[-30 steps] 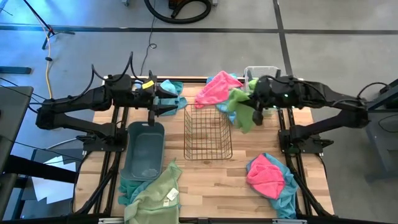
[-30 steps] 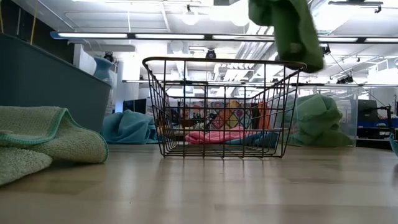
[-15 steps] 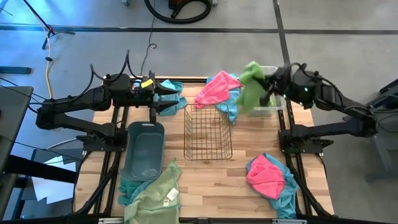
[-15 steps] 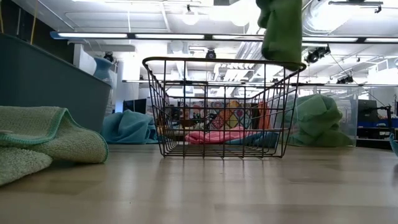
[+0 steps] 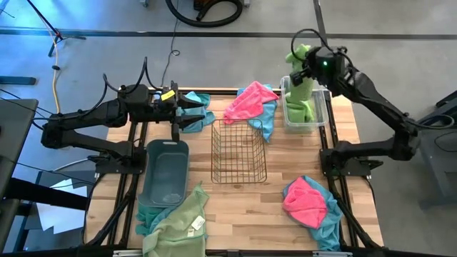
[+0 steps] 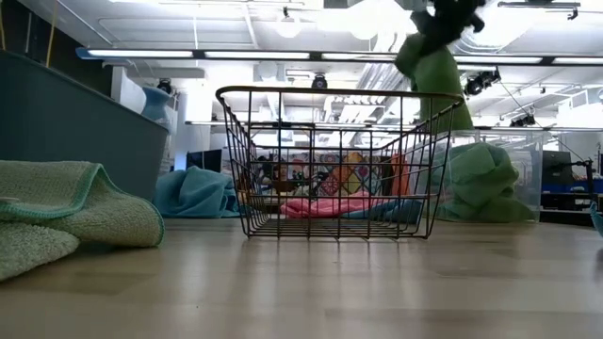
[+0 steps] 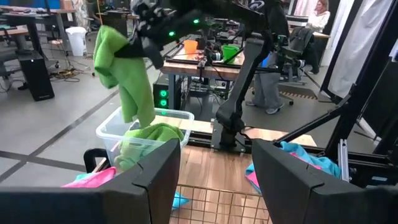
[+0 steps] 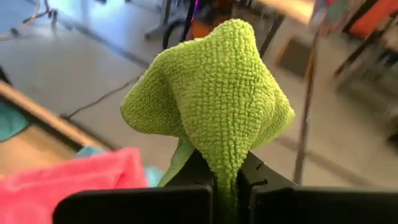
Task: Sort microfiber towel by color & place in baskets
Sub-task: Put the green towel into the transparent bin
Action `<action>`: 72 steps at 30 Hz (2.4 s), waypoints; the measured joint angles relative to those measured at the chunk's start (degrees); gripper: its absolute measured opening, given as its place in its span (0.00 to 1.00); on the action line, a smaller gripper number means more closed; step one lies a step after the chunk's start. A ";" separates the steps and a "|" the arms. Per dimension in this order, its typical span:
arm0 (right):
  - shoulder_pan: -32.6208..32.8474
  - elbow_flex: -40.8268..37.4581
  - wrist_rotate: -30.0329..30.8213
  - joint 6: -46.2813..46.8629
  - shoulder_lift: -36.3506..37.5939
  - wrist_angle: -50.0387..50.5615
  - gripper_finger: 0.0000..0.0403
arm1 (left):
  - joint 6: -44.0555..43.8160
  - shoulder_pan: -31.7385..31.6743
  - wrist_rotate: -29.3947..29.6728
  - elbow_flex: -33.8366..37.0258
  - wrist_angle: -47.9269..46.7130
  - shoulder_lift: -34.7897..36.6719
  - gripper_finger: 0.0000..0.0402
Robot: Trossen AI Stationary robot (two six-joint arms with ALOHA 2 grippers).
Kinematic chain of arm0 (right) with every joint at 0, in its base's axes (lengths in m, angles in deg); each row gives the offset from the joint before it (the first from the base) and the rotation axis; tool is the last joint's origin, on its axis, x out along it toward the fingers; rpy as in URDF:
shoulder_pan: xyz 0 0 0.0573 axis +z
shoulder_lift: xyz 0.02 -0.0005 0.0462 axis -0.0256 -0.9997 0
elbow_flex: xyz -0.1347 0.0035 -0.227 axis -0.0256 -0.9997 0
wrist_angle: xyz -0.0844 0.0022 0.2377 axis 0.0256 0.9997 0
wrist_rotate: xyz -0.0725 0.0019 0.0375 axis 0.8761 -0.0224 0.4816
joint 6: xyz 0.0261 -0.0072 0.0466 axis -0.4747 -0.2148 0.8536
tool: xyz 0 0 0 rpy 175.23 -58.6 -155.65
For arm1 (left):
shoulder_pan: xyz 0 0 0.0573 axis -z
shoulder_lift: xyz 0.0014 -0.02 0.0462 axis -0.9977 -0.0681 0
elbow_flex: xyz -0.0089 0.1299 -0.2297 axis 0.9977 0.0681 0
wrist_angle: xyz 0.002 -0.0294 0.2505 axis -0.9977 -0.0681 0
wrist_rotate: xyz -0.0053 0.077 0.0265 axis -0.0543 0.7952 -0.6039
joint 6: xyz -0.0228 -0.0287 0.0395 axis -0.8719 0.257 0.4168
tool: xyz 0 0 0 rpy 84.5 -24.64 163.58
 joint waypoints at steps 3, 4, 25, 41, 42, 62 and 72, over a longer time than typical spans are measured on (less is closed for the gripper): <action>-3.30 -0.02 -2.95 2.16 -1.08 4.86 0.00 | -0.01 0.00 0.00 0.00 -0.11 0.00 0.47; -4.03 -0.02 -3.22 2.61 -1.23 6.21 0.00 | 0.01 0.00 0.00 -0.01 -0.28 0.00 0.47; -10.61 -19.13 -15.00 2.19 -2.25 12.62 0.00 | 1.97 0.02 0.00 0.00 -0.41 0.00 0.47; -14.91 -17.81 -25.61 -28.47 -11.47 23.83 0.00 | 2.49 0.02 0.00 0.00 -0.43 0.00 0.47; -15.29 -17.80 -25.97 -28.88 -12.34 23.77 0.00 | 2.48 0.02 0.00 0.00 -0.43 0.00 0.47; -16.70 -17.64 -29.39 -48.20 -25.78 23.89 0.01 | 2.51 0.02 2.75 0.00 -0.38 0.00 0.47; -16.66 -17.86 -29.19 -47.87 -25.52 21.89 0.08 | 2.47 0.02 2.91 0.00 0.35 0.00 0.47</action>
